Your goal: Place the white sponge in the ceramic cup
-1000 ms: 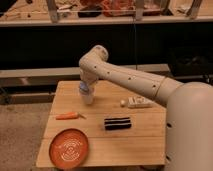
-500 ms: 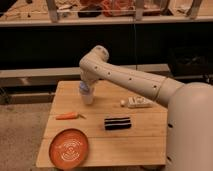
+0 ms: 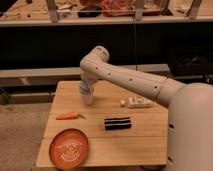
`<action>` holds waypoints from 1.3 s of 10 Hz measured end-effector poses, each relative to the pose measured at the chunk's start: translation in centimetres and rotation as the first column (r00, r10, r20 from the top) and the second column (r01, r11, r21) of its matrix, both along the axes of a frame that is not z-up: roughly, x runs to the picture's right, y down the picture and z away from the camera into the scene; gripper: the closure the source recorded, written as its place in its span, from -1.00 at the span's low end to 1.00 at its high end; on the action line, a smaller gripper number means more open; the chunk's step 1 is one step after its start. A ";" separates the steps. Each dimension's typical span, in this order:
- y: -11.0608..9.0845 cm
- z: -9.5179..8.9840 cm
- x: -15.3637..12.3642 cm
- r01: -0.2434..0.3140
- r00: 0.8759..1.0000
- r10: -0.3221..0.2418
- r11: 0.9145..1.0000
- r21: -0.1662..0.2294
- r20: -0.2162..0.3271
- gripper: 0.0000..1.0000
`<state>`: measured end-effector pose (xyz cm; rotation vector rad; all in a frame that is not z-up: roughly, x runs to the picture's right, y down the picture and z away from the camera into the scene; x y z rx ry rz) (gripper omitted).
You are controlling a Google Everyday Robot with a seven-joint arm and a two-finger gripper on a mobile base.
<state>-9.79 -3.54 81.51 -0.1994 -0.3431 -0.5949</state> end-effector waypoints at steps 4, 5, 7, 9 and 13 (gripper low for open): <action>0.0 0.0 -0.1 0.005 1.000 -0.005 1.000 0.010 0.004 0.94; 0.0 -0.1 0.1 0.001 1.000 -0.001 1.000 0.011 0.002 0.82; -0.1 0.0 -0.1 0.003 1.000 -0.003 1.000 0.015 0.007 0.78; -0.1 -0.1 -0.2 0.007 1.000 -0.007 1.000 0.019 0.009 0.78; -0.1 -0.1 0.0 0.004 1.000 -0.004 1.000 0.027 0.009 0.37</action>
